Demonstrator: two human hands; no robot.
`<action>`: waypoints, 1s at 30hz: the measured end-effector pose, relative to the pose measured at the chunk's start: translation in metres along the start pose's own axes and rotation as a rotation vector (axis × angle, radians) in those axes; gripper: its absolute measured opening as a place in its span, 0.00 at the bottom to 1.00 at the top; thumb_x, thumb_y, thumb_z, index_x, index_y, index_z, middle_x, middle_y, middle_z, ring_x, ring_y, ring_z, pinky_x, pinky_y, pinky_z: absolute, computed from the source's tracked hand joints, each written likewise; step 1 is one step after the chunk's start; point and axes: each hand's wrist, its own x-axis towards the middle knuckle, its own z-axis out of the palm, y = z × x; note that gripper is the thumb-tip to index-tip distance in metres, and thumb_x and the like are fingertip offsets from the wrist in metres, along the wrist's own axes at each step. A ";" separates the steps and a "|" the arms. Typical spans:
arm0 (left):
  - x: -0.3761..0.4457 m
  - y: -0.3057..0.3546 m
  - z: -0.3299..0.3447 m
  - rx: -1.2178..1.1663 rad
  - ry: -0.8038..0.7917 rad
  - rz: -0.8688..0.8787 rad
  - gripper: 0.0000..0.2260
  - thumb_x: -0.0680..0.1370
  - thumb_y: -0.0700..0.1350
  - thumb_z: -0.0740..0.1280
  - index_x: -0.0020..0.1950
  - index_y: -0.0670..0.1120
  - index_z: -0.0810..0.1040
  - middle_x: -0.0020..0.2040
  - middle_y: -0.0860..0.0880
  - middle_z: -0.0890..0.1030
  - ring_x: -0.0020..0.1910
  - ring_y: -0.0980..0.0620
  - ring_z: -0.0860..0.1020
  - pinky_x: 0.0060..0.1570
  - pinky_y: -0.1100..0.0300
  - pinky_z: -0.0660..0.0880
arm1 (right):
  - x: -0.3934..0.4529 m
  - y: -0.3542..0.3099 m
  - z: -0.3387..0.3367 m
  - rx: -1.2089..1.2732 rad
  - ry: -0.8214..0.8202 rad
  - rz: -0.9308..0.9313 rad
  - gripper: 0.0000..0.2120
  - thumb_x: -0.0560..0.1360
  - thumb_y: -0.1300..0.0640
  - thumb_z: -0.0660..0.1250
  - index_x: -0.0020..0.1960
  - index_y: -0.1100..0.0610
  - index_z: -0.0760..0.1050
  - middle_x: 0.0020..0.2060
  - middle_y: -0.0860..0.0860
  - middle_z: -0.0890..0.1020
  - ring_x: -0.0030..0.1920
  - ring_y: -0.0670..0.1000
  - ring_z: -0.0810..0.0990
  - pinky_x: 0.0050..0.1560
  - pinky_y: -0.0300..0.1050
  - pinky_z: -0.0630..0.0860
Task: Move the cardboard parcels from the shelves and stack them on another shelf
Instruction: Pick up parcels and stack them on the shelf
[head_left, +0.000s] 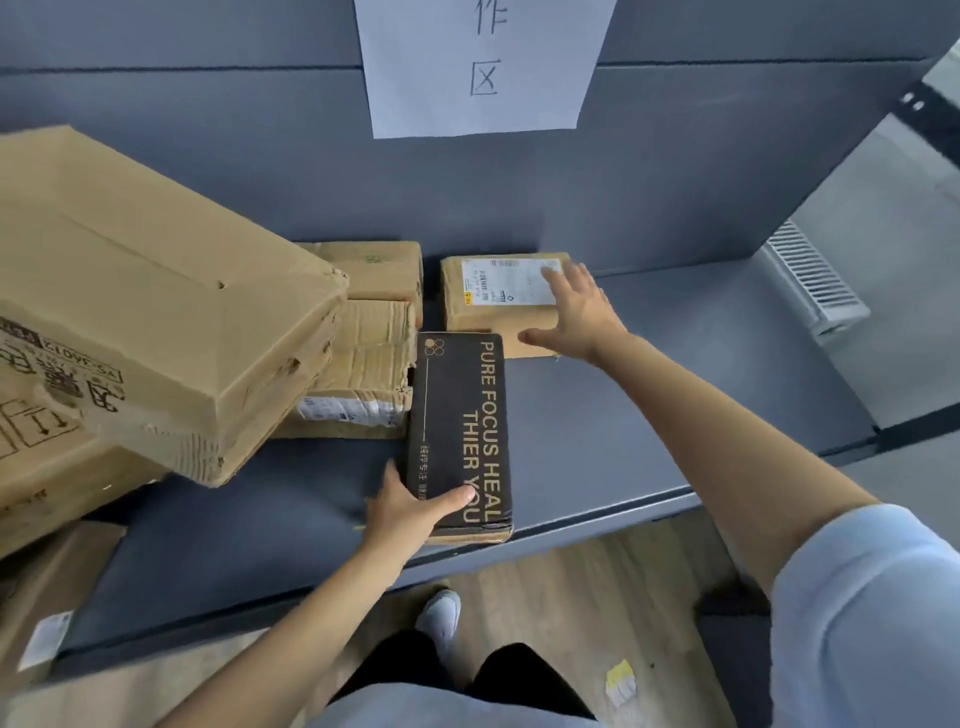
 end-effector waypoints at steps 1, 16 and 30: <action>-0.001 -0.001 0.004 -0.027 0.009 -0.006 0.35 0.55 0.56 0.80 0.58 0.54 0.70 0.54 0.53 0.79 0.58 0.48 0.76 0.62 0.51 0.71 | 0.013 -0.001 -0.001 -0.035 -0.014 -0.020 0.45 0.71 0.43 0.71 0.77 0.56 0.49 0.77 0.56 0.47 0.77 0.57 0.43 0.75 0.59 0.47; -0.057 -0.005 0.104 -0.454 0.082 -0.095 0.42 0.58 0.43 0.78 0.70 0.46 0.66 0.56 0.48 0.81 0.53 0.49 0.80 0.58 0.51 0.75 | 0.007 0.055 0.000 -0.348 -0.149 -0.102 0.52 0.63 0.33 0.69 0.76 0.52 0.46 0.67 0.59 0.63 0.69 0.61 0.58 0.64 0.59 0.60; -0.164 -0.061 0.057 -0.797 0.186 -0.053 0.51 0.47 0.47 0.82 0.68 0.52 0.67 0.55 0.47 0.83 0.51 0.46 0.82 0.50 0.51 0.79 | -0.049 0.046 0.000 0.205 -0.531 -0.163 0.54 0.49 0.35 0.69 0.73 0.47 0.59 0.65 0.55 0.66 0.66 0.56 0.65 0.63 0.50 0.67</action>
